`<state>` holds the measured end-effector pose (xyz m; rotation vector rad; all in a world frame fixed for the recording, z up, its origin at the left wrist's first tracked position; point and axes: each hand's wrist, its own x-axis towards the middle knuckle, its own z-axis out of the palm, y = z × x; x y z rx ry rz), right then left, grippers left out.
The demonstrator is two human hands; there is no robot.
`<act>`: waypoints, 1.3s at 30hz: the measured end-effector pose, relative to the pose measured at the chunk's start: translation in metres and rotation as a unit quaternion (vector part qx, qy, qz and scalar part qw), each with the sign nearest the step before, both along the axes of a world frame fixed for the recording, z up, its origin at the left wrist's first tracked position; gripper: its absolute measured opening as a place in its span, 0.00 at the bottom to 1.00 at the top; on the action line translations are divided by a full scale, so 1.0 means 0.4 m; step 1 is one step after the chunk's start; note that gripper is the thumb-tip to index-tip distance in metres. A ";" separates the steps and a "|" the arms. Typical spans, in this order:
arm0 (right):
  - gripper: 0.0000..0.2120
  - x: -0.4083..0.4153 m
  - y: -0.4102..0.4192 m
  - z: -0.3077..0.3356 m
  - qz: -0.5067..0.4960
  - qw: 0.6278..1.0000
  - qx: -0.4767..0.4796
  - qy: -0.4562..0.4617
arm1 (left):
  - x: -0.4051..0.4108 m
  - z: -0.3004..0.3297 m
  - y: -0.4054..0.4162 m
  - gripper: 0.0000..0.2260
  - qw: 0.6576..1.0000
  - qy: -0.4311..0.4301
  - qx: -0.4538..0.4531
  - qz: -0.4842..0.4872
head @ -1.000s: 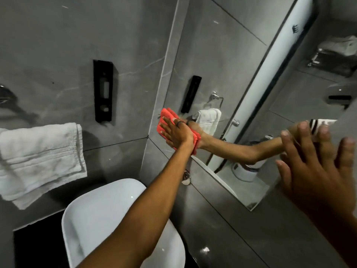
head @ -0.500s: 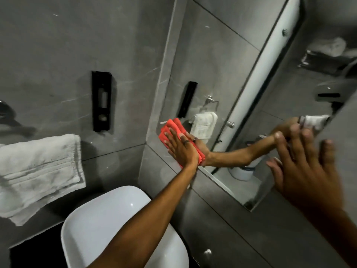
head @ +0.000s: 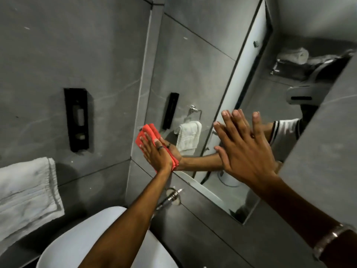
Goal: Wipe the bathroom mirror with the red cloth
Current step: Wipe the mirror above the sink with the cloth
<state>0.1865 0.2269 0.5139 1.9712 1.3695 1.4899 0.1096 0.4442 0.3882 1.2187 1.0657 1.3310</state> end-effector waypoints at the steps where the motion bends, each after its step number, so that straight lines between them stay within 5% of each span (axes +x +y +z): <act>1: 0.36 0.000 0.008 -0.002 0.006 1.000 0.000 0.004 | -0.016 0.012 0.019 0.24 1.000 0.008 0.015 -0.001; 9: 0.34 -0.018 0.094 0.003 0.069 0.997 -0.010 0.032 | -0.068 0.098 0.071 0.24 0.983 0.038 0.178 -0.038; 13: 0.35 -0.010 0.110 -0.001 0.075 0.997 0.021 0.023 | -0.052 0.160 0.120 0.52 0.956 0.034 0.289 -0.051; 17: 0.35 -0.022 0.127 0.006 0.094 0.994 0.051 0.033 | -0.034 0.271 0.249 0.27 0.884 0.127 0.448 -0.045; 26: 0.32 -0.099 0.207 0.220 0.110 0.985 0.133 0.013 | -0.002 0.690 0.299 0.26 0.826 0.097 0.555 -0.014; 39: 0.38 -0.050 0.307 0.875 0.023 0.988 0.151 0.033 | -0.008 0.991 0.361 0.27 0.808 0.071 0.584 -0.017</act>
